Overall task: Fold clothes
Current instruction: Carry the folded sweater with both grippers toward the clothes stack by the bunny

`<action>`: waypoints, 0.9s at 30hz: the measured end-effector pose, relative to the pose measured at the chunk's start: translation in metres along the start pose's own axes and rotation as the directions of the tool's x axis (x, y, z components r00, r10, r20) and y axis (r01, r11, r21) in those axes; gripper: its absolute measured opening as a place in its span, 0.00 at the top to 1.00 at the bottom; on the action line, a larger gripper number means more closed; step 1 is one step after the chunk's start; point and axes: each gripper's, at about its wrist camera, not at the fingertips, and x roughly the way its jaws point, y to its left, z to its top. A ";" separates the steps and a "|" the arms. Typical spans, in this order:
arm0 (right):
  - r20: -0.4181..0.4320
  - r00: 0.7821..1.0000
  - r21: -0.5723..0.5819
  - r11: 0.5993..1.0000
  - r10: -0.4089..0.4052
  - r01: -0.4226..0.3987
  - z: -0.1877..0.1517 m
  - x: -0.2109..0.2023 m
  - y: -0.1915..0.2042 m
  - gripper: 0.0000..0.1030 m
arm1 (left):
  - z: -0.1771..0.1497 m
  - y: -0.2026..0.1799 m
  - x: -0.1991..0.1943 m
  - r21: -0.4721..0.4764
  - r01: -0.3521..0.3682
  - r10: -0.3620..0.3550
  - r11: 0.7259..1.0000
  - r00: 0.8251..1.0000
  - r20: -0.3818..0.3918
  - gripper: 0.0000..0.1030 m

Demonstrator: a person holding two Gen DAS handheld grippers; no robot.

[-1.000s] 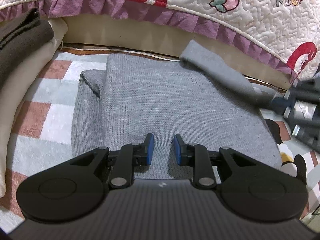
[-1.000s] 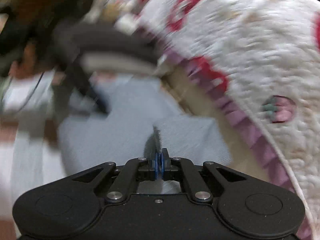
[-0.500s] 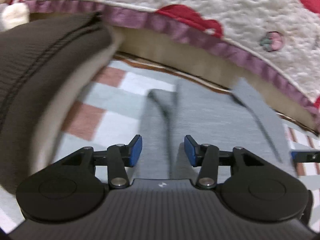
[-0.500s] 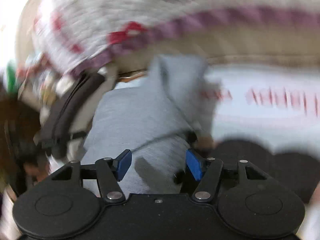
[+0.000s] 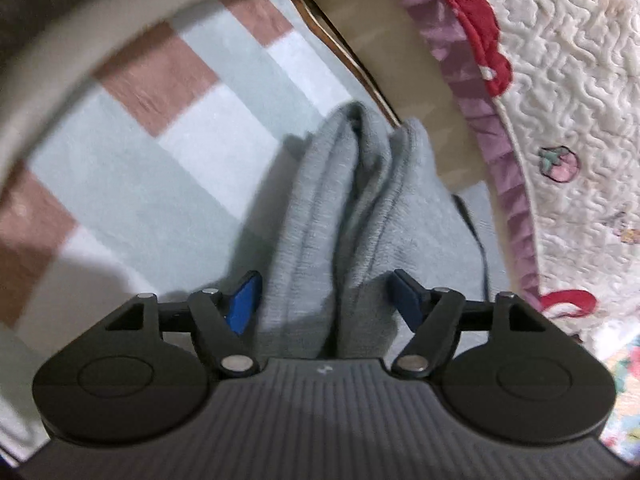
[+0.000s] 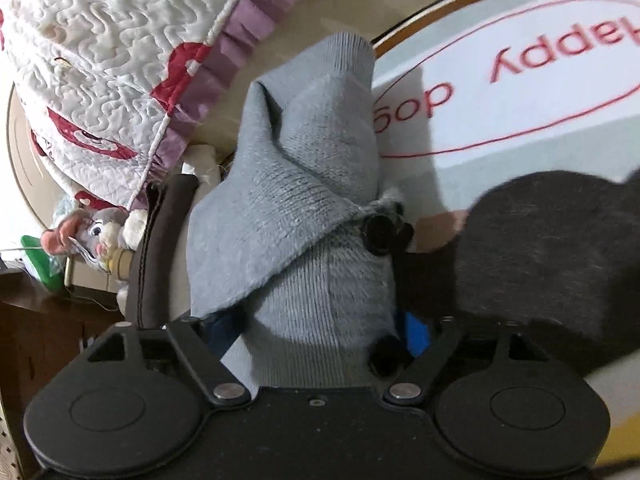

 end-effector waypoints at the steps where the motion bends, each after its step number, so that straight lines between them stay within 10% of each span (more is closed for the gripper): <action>1: 0.002 1.000 -0.031 0.999 -0.004 0.004 0.002 0.004 0.005 0.15 | -0.001 -0.001 0.004 0.004 0.016 -0.016 1.000 1.000 -0.010 0.31; 5: 0.010 1.000 -0.156 0.987 -0.020 0.022 0.009 0.018 0.025 0.32 | -0.009 -0.016 0.021 0.082 0.018 -0.017 0.997 1.000 -0.008 0.38; 9: 0.077 0.997 -0.253 0.967 0.001 0.018 0.011 0.003 0.047 0.40 | -0.019 -0.044 0.020 0.236 0.013 -0.026 0.972 0.998 0.055 0.69; 13: 0.103 0.991 -0.376 0.920 -0.081 0.114 0.005 -0.002 0.060 0.40 | -0.030 -0.065 0.028 0.355 -0.045 0.019 0.934 0.997 0.076 0.69; 17: 0.092 0.991 -0.309 0.943 -0.097 0.121 0.008 -0.002 0.038 0.37 | -0.029 -0.068 0.038 0.371 -0.099 0.073 0.923 0.994 0.083 0.53; 23: 0.100 0.991 -0.261 0.959 -0.092 0.115 0.002 -0.001 0.026 0.34 | -0.031 -0.078 0.041 0.502 -0.249 0.192 0.828 0.968 0.164 0.17; 27: 0.083 0.992 -0.226 0.968 -0.092 0.109 0.002 -0.004 0.023 0.31 | -0.015 -0.051 0.049 0.341 -0.112 0.114 0.933 0.993 0.015 0.16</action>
